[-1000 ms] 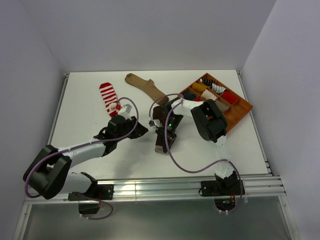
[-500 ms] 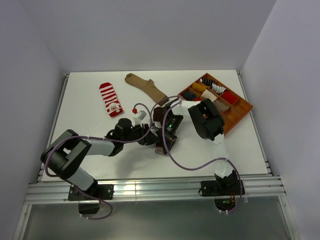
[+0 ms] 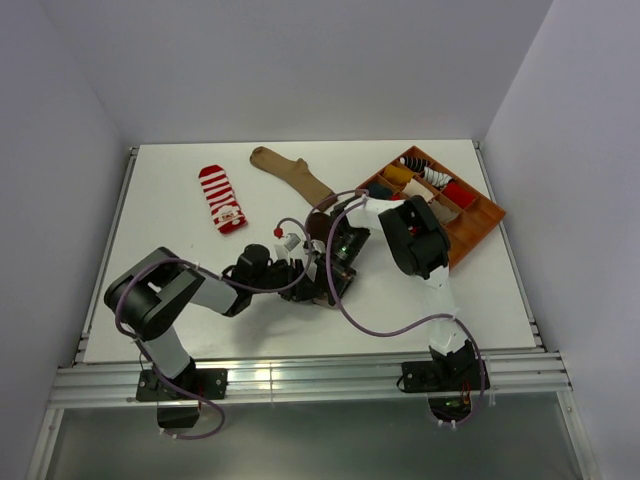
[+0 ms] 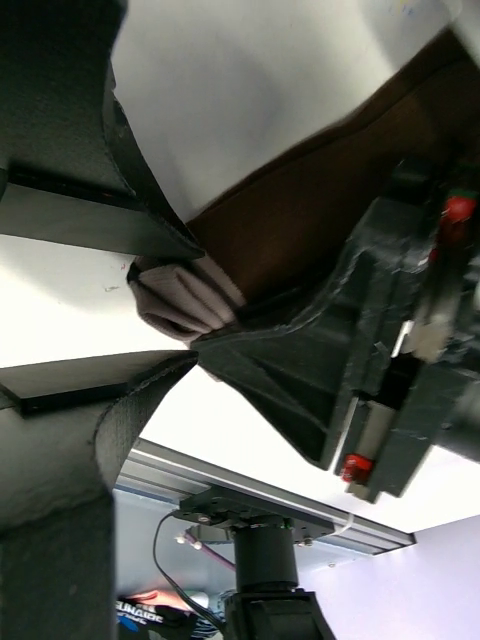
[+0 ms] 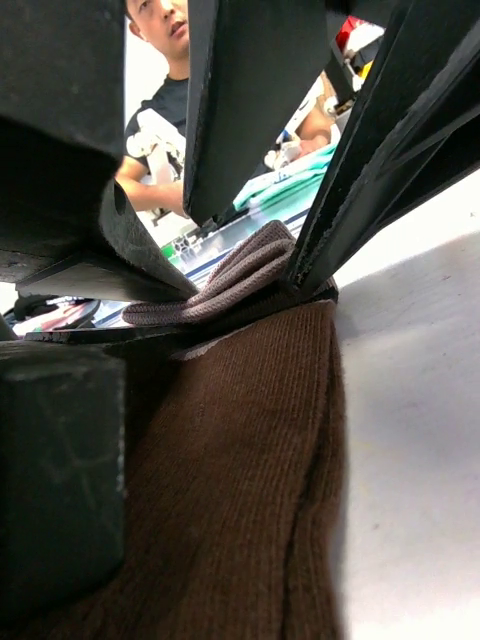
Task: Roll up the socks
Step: Roll the sock at the center of the board.
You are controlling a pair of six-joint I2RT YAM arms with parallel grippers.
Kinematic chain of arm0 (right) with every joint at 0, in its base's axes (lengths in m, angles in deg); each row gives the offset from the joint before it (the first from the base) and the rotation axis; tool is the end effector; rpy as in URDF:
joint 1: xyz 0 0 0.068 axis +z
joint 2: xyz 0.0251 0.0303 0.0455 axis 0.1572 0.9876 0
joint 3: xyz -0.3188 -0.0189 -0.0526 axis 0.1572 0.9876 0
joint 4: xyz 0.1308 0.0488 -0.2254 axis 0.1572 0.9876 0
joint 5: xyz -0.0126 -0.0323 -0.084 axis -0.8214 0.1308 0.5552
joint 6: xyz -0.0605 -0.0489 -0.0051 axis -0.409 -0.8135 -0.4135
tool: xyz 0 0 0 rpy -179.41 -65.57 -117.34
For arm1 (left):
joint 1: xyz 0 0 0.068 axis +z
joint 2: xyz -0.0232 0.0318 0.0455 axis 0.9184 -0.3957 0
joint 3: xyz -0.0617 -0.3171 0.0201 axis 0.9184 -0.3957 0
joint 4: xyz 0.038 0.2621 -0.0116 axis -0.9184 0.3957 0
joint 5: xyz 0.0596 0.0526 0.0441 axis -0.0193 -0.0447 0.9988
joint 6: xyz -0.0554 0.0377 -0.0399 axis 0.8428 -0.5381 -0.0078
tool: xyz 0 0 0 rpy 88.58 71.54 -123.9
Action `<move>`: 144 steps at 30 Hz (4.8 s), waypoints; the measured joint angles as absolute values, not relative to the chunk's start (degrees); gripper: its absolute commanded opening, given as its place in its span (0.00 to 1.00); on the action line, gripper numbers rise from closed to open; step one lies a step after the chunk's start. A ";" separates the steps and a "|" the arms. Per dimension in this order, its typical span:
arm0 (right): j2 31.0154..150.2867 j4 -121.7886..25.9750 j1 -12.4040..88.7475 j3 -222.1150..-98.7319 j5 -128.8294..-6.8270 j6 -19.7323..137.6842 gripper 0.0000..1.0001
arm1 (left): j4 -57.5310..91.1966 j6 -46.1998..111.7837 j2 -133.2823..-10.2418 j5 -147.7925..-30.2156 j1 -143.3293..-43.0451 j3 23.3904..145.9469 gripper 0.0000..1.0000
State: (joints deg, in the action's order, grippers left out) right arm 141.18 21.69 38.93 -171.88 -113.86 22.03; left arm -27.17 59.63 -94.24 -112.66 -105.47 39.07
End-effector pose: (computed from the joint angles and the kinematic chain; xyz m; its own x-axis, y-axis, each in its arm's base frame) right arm 0.3220 0.2469 0.1152 -0.6797 -0.7335 -0.0058 -0.3981 0.3622 0.8428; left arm 0.2259 -0.2267 0.1547 -0.8222 -0.0161 -0.5689 0.5023 0.4495 -0.7387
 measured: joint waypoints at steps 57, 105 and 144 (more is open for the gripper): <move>123.50 5.45 35.57 -165.28 -96.85 33.99 0.51 | -0.22 70.64 -93.96 -112.05 -105.12 47.68 0.00; 88.94 -52.67 76.72 -116.10 -54.56 5.73 0.55 | -0.96 96.85 -97.30 -123.55 -99.11 44.99 0.00; 96.72 -25.04 65.08 -131.44 -77.38 7.02 0.26 | 24.39 80.76 -83.03 -108.03 -95.70 55.61 0.25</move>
State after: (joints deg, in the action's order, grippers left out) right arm 96.72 -25.04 65.08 -131.44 -77.38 7.02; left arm 24.39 80.76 -83.03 -108.03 -95.70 55.61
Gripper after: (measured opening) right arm 0.261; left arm 0.333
